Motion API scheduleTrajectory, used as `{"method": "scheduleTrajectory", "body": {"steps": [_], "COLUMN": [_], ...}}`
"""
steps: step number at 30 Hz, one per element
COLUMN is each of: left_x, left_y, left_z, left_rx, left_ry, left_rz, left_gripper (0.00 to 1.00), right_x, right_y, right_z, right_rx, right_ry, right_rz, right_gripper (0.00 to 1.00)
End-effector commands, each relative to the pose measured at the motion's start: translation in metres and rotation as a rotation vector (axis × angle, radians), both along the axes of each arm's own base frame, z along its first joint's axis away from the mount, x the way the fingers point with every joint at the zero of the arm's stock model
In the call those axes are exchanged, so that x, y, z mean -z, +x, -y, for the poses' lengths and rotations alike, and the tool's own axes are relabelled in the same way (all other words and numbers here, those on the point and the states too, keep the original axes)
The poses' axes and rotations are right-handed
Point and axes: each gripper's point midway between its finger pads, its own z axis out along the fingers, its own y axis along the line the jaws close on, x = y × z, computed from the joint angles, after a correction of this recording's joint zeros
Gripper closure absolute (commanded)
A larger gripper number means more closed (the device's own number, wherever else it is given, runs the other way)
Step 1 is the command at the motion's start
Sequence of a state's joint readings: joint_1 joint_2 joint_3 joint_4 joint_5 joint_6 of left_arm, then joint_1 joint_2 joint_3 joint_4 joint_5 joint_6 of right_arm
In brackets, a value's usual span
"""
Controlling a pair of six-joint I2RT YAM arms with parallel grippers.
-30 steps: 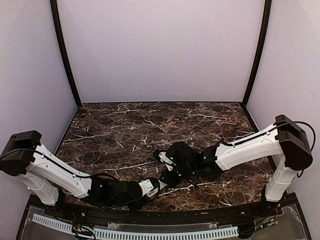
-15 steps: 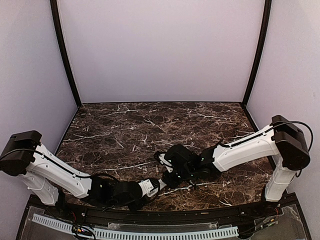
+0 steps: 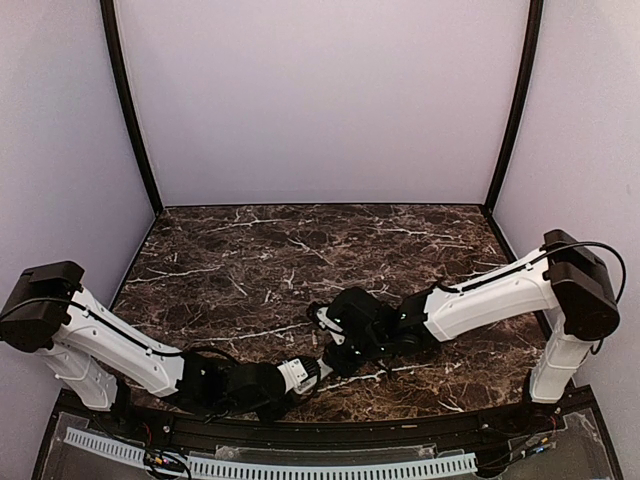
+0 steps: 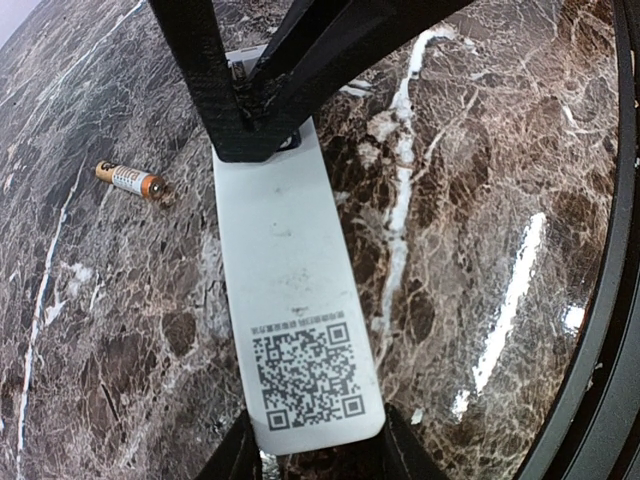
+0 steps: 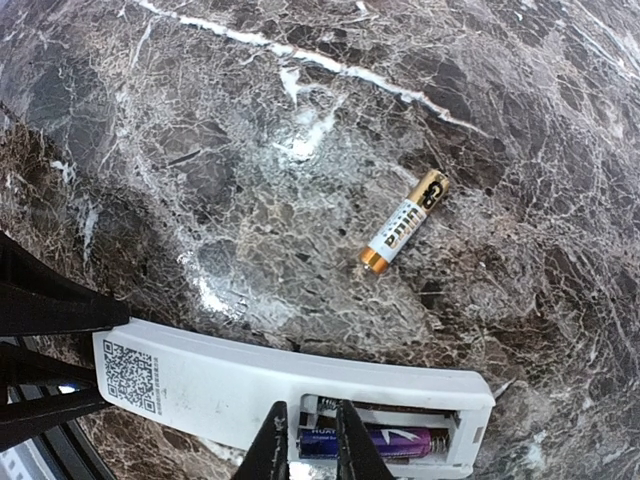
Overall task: Load the batteries into the remote control
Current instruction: Load the battery into the battery compartment.
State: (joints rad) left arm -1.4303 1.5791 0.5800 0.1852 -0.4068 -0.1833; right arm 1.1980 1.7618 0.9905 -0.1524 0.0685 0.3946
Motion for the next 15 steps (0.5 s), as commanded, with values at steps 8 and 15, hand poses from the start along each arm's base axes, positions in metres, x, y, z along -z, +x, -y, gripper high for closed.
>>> {"method": "scheduleTrajectory", "body": {"steps": [8,15], "left_x": [0.021,0.022], "left_y": [-0.005,-0.005], "left_z": [-0.016,-0.016], "left_rx": [0.014,0.013], "left_ry": [0.103,0.104], "left_rz": [-0.034,-0.032], "left_gripper": [0.91,0.91], "right_x": [-0.023,-0.01], "right_y": [-0.001,-0.009], "right_z": [-0.008,-0.004], "right_rx": [-0.003,0.003], "right_ry": [0.015,0.005], "right_rz": [0.014,-0.017], "right_gripper": [0.82,0.81]}}
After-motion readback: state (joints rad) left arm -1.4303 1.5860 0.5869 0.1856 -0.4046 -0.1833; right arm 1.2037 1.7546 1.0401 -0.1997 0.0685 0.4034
